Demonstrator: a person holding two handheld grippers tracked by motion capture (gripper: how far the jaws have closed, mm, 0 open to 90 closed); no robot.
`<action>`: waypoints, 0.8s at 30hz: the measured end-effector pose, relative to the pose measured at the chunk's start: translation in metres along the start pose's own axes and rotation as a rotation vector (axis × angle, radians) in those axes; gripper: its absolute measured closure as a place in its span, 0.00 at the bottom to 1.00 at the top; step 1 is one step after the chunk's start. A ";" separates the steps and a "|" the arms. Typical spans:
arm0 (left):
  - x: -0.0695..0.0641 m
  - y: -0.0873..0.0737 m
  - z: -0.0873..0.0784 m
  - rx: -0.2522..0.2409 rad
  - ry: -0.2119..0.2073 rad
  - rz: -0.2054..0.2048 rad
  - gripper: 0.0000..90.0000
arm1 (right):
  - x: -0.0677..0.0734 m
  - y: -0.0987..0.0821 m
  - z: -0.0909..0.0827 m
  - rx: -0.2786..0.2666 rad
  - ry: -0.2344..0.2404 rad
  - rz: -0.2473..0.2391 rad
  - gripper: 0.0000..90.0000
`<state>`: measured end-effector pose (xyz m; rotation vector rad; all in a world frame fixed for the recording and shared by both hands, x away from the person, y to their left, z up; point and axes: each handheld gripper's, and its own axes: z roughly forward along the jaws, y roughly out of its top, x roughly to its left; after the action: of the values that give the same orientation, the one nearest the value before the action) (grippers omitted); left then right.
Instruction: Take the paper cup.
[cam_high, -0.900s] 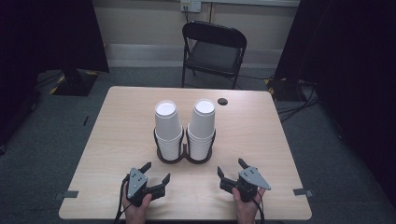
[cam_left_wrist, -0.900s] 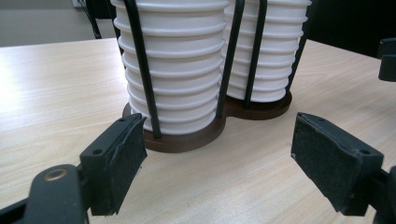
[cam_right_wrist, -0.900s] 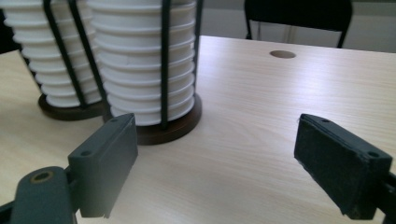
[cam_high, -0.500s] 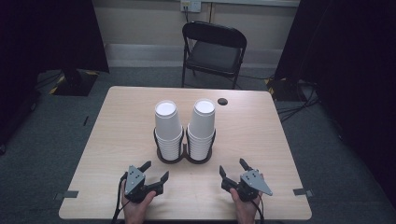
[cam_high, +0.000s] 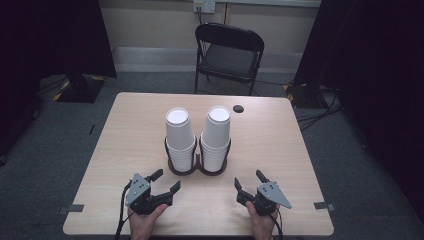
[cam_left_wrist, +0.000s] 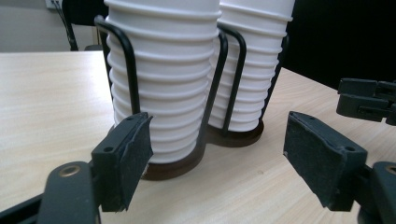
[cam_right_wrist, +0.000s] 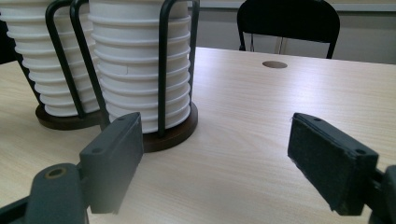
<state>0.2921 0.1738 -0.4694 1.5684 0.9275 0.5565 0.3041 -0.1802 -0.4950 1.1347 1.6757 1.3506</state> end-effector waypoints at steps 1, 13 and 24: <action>-0.002 0.003 0.001 0.007 -0.002 0.014 0.26 | 0.000 0.000 -0.001 -0.007 -0.002 0.001 0.20; -0.014 0.016 0.008 0.010 -0.045 0.053 0.23 | 0.000 0.000 0.000 -0.002 0.004 0.007 0.20; -0.025 0.039 0.016 0.018 -0.101 0.101 0.18 | -0.001 0.000 0.000 0.001 0.009 0.015 0.21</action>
<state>0.3009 0.1438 -0.4314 1.6513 0.7828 0.5356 0.3042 -0.1815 -0.4950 1.1455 1.6778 1.3664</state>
